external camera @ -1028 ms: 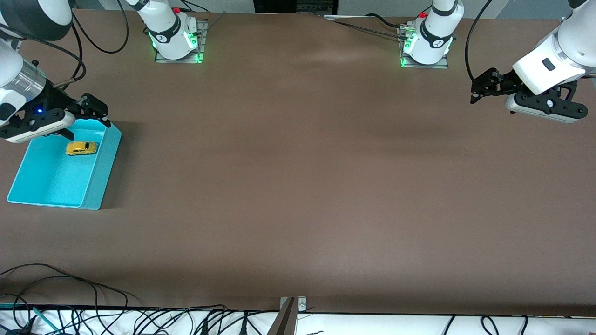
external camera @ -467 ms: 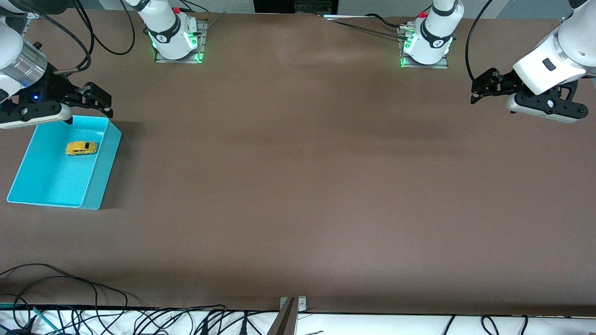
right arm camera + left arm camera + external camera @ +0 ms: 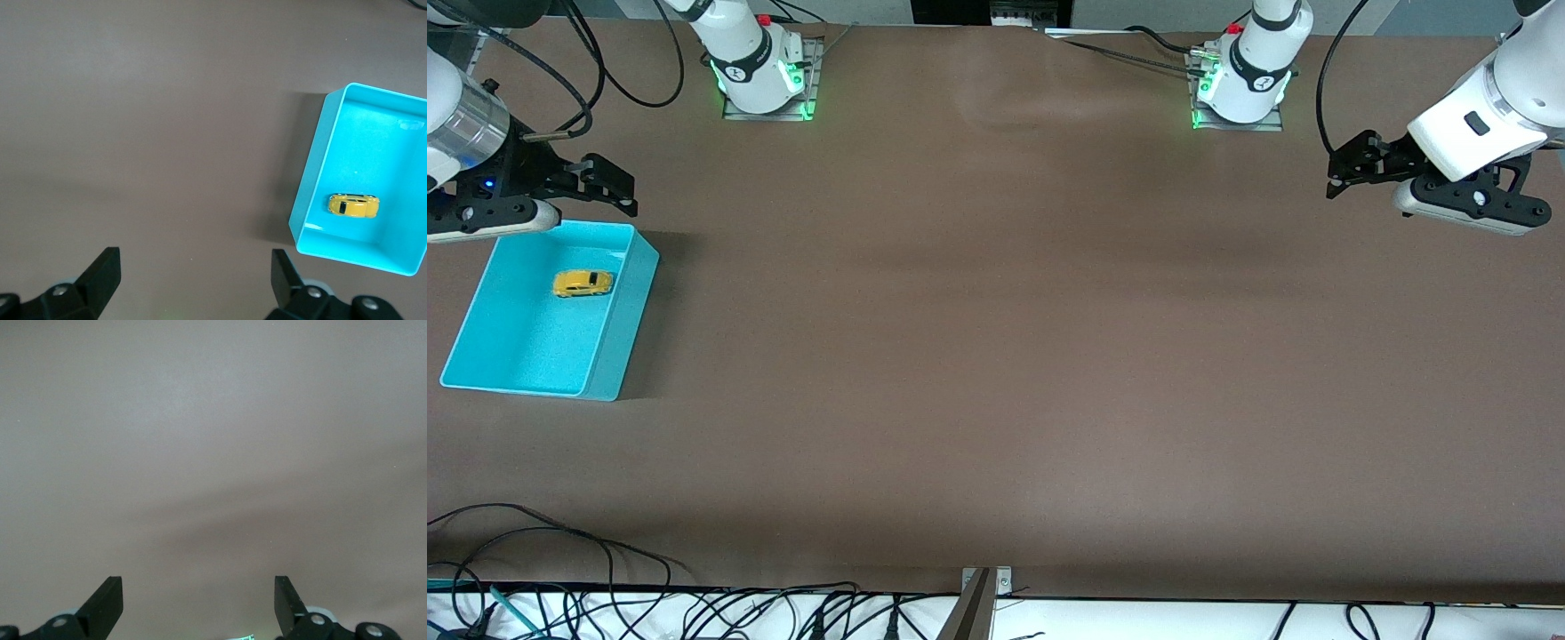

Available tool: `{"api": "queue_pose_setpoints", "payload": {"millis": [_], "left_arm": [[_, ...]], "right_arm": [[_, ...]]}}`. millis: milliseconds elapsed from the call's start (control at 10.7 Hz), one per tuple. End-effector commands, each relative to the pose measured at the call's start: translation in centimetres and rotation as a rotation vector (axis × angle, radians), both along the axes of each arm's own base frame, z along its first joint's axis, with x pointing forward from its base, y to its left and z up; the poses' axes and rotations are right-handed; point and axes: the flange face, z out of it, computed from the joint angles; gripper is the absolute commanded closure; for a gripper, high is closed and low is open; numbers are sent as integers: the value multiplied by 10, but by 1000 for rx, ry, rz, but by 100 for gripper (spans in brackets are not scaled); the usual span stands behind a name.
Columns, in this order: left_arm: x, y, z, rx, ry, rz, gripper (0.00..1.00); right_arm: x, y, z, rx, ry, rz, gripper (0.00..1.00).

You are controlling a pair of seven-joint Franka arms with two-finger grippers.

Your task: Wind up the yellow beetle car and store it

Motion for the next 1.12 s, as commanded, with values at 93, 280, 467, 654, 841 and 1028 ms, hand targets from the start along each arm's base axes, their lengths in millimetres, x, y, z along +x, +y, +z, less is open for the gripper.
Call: {"api": "queue_pose_setpoints", "payload": {"millis": [93, 280, 467, 654, 841, 1028], "left_arm": [[1, 0, 7, -6, 5, 14, 0], [1, 1, 7, -5, 6, 15, 0], [1, 2, 7, -6, 6, 17, 0], [1, 2, 7, -6, 6, 17, 0], [1, 3, 7, -5, 6, 20, 0], [1, 3, 7, -5, 6, 20, 0]], "right_arm": [[4, 0, 8, -11, 5, -17, 0], [4, -1, 7, -5, 8, -23, 0], [5, -3, 5, -4, 13, -28, 0], [6, -7, 3, -7, 16, -32, 0], [7, -15, 3, -10, 16, -46, 0], [7, -15, 3, -11, 16, -43, 0]]}}
